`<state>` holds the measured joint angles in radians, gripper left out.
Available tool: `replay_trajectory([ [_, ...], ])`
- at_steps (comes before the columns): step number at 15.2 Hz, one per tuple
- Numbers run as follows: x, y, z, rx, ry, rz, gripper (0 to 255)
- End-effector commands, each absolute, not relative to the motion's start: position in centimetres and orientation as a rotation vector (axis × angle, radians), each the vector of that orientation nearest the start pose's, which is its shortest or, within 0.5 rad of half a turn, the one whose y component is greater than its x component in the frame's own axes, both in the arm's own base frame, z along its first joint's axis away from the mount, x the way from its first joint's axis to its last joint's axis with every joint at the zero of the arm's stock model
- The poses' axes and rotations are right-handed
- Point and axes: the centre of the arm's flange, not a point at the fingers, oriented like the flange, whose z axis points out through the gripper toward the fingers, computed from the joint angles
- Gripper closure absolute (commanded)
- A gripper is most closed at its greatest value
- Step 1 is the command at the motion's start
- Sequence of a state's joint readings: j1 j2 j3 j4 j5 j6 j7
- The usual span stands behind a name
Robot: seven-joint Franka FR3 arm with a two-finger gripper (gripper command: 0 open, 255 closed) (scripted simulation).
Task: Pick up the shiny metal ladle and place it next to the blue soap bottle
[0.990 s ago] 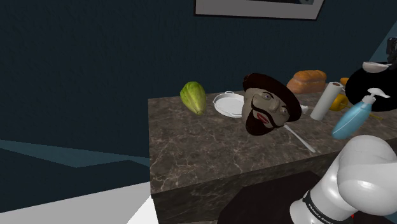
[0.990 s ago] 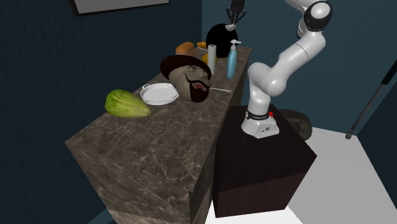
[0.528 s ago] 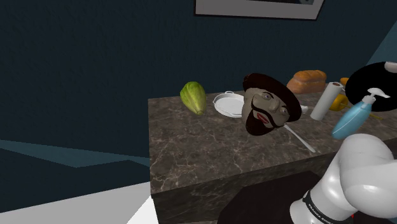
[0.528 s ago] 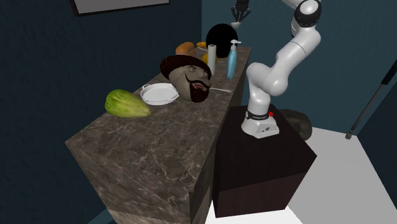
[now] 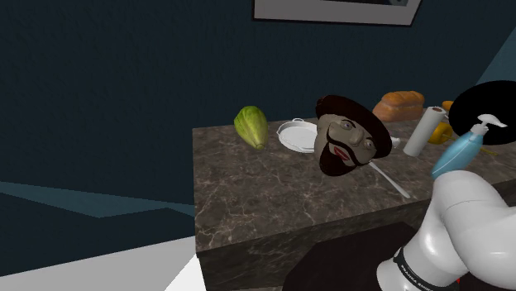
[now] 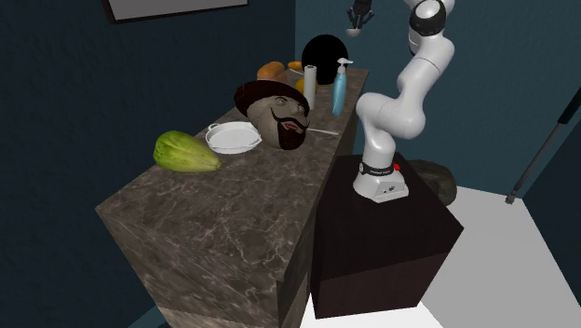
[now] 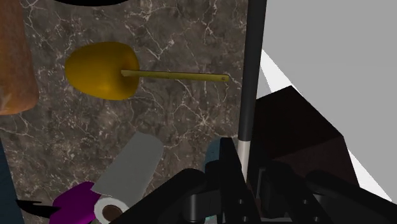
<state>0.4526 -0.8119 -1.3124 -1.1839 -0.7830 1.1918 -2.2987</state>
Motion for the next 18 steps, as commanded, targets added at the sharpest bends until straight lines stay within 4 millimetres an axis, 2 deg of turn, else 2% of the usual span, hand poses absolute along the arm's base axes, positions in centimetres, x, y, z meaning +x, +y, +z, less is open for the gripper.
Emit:
replay_trajectory([
  [1, -8.6, -60.0, 67.8, -2.748, -1.686, -0.132, 255],
  [2, -9.1, -60.5, 67.8, -2.748, -1.686, -0.132, 255],
  [18, -9.1, -60.6, 59.4, -2.748, -1.686, -0.132, 255],
])
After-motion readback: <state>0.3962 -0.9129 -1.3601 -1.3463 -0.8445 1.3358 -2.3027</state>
